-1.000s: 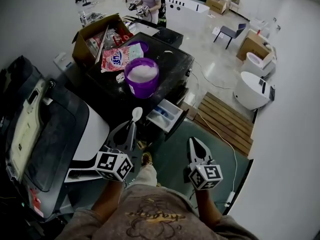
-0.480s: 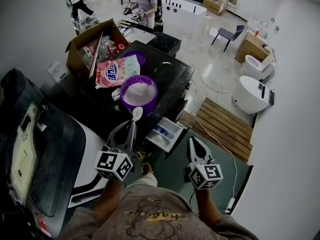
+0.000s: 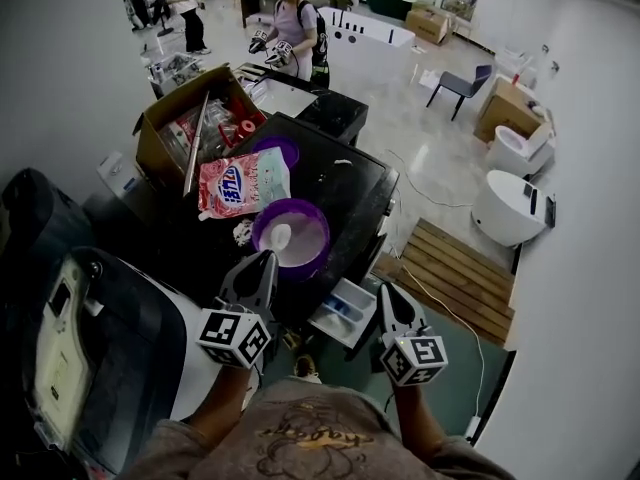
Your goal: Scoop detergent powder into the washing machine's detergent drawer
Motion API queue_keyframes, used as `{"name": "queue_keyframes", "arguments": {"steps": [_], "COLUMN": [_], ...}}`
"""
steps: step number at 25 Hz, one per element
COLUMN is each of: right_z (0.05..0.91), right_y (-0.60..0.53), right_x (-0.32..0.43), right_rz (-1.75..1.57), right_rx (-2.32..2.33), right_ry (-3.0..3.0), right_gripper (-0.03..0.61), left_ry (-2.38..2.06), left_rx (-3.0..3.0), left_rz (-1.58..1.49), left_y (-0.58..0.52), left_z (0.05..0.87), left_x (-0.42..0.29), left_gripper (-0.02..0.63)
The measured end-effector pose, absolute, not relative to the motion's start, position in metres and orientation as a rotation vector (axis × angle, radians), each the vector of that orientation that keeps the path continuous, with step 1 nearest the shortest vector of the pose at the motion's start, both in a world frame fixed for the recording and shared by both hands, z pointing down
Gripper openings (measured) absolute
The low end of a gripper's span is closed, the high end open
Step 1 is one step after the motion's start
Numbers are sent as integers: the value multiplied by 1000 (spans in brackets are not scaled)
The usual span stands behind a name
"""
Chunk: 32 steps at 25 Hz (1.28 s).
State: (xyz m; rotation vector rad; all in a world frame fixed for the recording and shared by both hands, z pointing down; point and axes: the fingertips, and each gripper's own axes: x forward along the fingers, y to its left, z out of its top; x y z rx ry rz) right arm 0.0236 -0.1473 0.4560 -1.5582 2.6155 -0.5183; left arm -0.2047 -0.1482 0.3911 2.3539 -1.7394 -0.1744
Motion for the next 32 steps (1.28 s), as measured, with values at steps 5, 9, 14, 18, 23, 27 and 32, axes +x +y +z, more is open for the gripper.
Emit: {"name": "queue_keyframes", "arguments": {"steps": [5, 9, 14, 18, 23, 27, 32], "right_z": [458, 459, 451, 452, 447, 451, 456], "right_y": [-165, -178, -197, -212, -226, -229, -229], "right_x": [9, 6, -1, -2, -7, -12, -12], "right_rz": [-521, -526, -545, -507, -502, -522, -544], "right_rx": [-1541, -1532, -1494, -1456, -1420, -1398, -1386], "right_ry": [2629, 2644, 2656, 2708, 2714, 2720, 2729], "right_gripper": [2, 2, 2, 2, 2, 2, 2], "left_ry": [-1729, -1724, -1740, -1751, -1731, -1694, -1587], "left_rx": [2337, 2334, 2333, 2335, 2339, 2340, 2405], "left_rz": [-154, -154, -168, -141, 1, 88, 270], "left_y": [-167, -178, -191, -201, -212, -217, -226], "left_z": [388, 386, 385, 385, 392, 400, 414], "left_x": [-213, -215, -219, -221, -225, -227, -219], "left_gripper": [25, 25, 25, 25, 25, 25, 25]}}
